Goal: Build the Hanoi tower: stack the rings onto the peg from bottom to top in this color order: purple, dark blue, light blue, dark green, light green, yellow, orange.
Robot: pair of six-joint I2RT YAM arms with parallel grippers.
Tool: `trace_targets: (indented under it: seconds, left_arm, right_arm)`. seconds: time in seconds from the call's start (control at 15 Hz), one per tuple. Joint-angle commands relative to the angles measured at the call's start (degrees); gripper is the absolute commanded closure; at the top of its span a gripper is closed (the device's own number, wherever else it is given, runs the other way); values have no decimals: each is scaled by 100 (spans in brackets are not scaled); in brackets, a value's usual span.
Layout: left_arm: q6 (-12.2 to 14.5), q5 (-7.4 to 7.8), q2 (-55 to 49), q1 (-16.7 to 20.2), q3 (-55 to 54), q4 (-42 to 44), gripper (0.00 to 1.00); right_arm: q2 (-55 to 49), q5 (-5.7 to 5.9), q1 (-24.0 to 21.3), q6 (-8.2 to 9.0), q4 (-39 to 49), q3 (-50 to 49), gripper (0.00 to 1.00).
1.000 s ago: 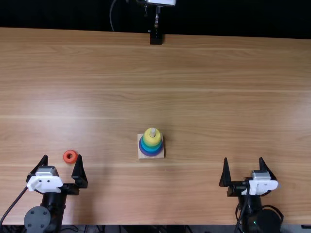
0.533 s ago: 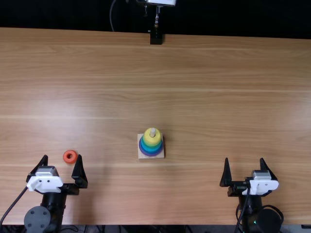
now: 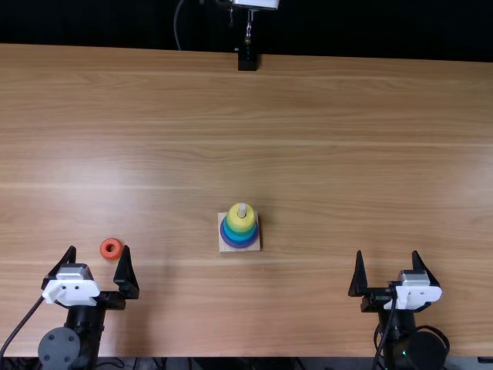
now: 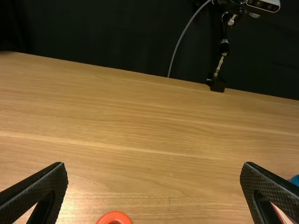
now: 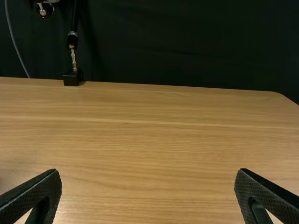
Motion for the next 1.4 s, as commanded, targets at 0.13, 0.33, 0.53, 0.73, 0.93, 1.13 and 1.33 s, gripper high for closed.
trace_targets:
  seconds: [0.13,0.33,0.53,0.73,0.93,1.13,1.33]
  left_arm:
    - [4,-15,-67,94,-185,-10,0]
    - [25,38,-67,217,-185,11,0]
    - [46,6,-67,225,378,-168,0]
    - [468,6,179,261,1441,-1128,0]
    - [1691,-4,786,278,2417,-1719,0]
    - [1755,6,1384,296,2953,-1771,0]
    - [1776,-4,2359,313,3568,-1666,0]
  right_arm:
    - [-45,72,-71,-10,-49,-38,0]
    - [-45,72,-71,-10,-49,-38,0]
    - [-45,72,-71,-10,-49,-38,0]
    - [-45,72,-71,-10,-49,-38,0]
    - [-45,72,-71,-10,-49,-38,0]
    - [-45,72,-71,-10,-49,-38,0]
    - [-45,72,-71,-10,-49,-38,0]
